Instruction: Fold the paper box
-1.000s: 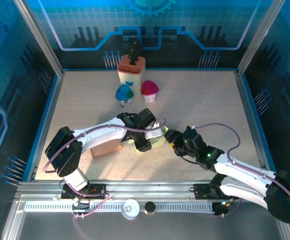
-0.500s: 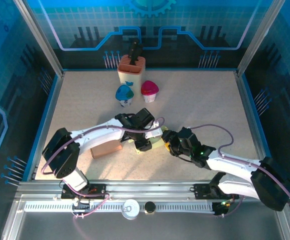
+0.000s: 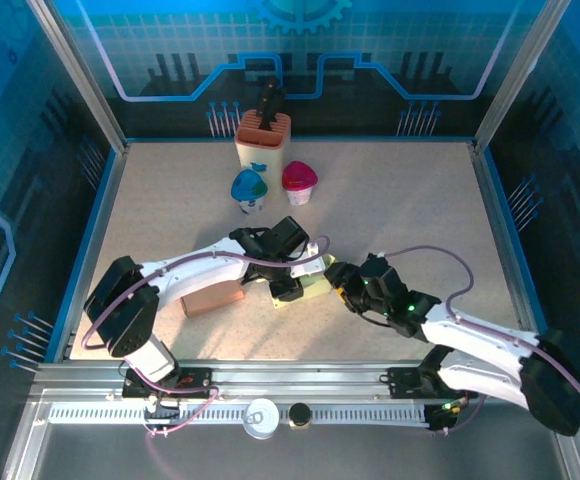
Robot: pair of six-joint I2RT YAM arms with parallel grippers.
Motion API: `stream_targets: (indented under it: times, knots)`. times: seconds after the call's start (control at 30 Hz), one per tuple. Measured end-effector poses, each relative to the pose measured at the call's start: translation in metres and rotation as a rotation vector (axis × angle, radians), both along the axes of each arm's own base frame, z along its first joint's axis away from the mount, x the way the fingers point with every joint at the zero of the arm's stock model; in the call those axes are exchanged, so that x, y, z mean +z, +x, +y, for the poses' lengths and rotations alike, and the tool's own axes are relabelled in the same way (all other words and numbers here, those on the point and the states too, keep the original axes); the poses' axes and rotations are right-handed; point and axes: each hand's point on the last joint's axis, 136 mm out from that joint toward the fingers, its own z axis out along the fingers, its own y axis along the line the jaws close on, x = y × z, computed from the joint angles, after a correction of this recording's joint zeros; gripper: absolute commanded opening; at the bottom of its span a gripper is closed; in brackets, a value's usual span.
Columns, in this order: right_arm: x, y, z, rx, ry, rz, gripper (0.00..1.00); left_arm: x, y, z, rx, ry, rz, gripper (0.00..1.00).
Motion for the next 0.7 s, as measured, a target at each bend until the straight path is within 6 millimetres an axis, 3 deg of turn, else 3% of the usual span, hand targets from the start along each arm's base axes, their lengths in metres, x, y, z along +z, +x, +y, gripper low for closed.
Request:
stream_targets:
  times: [0.1,0.23,0.3,0.47,0.7]
  knots:
    - [0.027,0.007,-0.021,0.04,-0.071,-0.147,0.6,0.001,0.003,0.0,-0.013,-0.005,-0.014,0.46]
    - [0.056,0.031,-0.059,0.095,-0.207,-0.314,0.55,0.001,0.005,0.001,-0.024,-0.012,-0.03,0.47]
    - [0.063,0.039,-0.065,0.166,-0.268,-0.349,0.54,0.001,0.004,0.002,-0.034,-0.014,-0.039,0.47]
    - [0.067,0.045,-0.042,0.441,-0.341,-0.395,0.54,0.002,0.005,0.003,-0.047,-0.017,-0.047,0.48]
    - [0.046,0.04,-0.019,0.665,-0.361,-0.377,0.54,0.002,0.006,0.003,-0.049,-0.022,-0.05,0.48]
